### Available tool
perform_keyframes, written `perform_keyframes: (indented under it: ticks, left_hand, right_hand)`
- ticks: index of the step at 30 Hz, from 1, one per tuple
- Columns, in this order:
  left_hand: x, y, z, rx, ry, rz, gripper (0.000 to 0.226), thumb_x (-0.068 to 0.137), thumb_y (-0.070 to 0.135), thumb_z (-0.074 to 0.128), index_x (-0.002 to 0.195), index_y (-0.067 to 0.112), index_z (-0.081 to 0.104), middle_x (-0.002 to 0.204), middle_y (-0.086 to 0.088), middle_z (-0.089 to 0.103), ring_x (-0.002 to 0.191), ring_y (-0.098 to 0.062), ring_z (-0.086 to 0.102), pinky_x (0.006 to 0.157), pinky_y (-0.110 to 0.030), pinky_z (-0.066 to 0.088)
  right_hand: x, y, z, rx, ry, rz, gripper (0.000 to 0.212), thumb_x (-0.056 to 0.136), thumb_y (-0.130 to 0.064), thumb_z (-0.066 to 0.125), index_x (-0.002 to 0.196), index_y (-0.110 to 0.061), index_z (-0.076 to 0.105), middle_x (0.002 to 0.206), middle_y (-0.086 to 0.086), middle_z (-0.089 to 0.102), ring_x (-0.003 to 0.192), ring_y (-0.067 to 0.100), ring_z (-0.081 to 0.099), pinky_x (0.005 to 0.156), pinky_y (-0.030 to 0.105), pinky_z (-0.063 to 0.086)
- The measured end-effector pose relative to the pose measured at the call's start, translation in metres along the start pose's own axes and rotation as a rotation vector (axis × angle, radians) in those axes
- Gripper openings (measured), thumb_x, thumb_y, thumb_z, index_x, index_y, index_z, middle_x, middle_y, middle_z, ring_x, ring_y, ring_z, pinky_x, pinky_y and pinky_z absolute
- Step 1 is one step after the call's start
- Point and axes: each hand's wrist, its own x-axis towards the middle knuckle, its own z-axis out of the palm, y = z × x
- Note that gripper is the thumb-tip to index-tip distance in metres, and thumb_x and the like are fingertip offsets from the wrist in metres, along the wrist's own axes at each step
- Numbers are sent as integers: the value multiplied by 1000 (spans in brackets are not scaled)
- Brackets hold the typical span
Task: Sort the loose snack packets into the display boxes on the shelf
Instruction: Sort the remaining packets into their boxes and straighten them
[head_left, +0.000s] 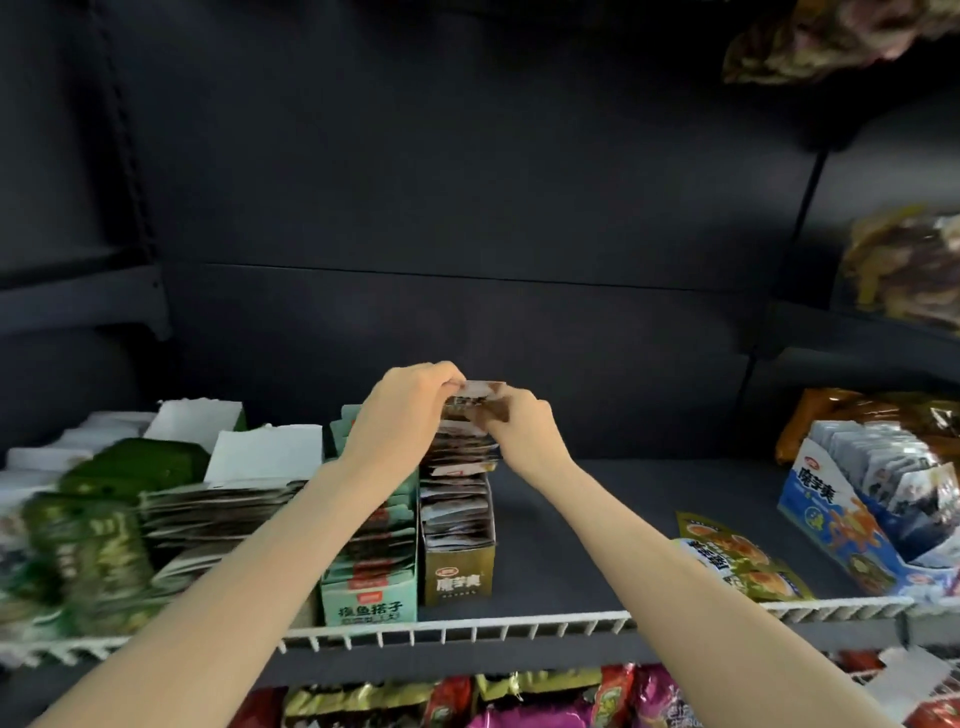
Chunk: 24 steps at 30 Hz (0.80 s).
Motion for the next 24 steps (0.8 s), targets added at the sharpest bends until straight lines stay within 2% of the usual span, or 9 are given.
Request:
perform_keyframes:
  ticks: [2,4,7,11,14,16,18,21,24]
  left_hand:
    - [-3,-7,-4,6,-78,-69,21,98,18,46,102,20,67,93,0,68,85,-18,63,74,-36,51]
    - [-3,-13,-4,43,-142,-111,23,98,17,45,106,22,66,94,-2,67,84,-19,62,72,-34,51]
    - [2,-20,5,112,-275,-147,25,99,16,42,109,21,64,94,-6,64,74,-21,60,68,-35,52]
    - [2,-22,18,155,-480,-190,29,99,29,40,111,14,62,99,-6,66,81,-20,64,74,-37,54]
    - [-4,-15,24,240,-358,-140,30,98,32,41,113,16,61,106,-3,64,93,-19,60,80,-34,48]
    - [-10,-6,29,264,-209,-73,30,96,32,43,120,19,57,117,1,59,108,-18,52,90,-32,39]
    - [-16,10,38,210,-115,15,29,96,30,45,120,21,56,118,4,57,110,-16,49,91,-29,34]
    - [-23,41,63,90,-128,94,23,94,25,48,113,19,60,110,4,60,104,-17,51,86,-29,36]
    - [-25,68,106,-86,-284,-23,22,93,22,50,111,16,62,108,0,62,101,-19,55,89,-36,45]
  right_hand:
    - [2,-1,7,-128,-72,10,23,90,-17,50,106,-21,67,90,4,71,86,25,64,74,34,51]
    - [3,0,10,-162,-53,4,20,90,-20,51,102,-21,68,89,1,70,87,23,64,75,35,52]
    - [2,0,9,-58,-11,-26,19,91,-14,55,107,-18,66,99,-5,68,93,8,61,80,19,46]
    - [-1,8,9,-71,-123,-29,18,95,-21,52,101,-18,68,98,-5,69,93,9,63,74,14,46]
    - [-5,12,4,-63,-167,-15,24,97,-24,49,113,-18,66,108,-4,68,100,9,61,80,17,45]
    - [-13,17,-4,-67,-126,-14,28,98,-24,48,121,-18,62,116,-4,65,107,10,58,87,19,43]
    - [-24,29,-16,-72,-47,30,29,98,-23,47,123,-17,59,118,-4,63,109,10,56,87,18,40]
    - [-46,63,-41,-158,10,133,30,97,-23,48,125,-17,57,123,0,61,111,14,55,88,19,40]
    - [-64,106,-71,-328,-20,349,41,96,-25,50,134,-12,47,131,12,53,121,28,49,98,31,37]
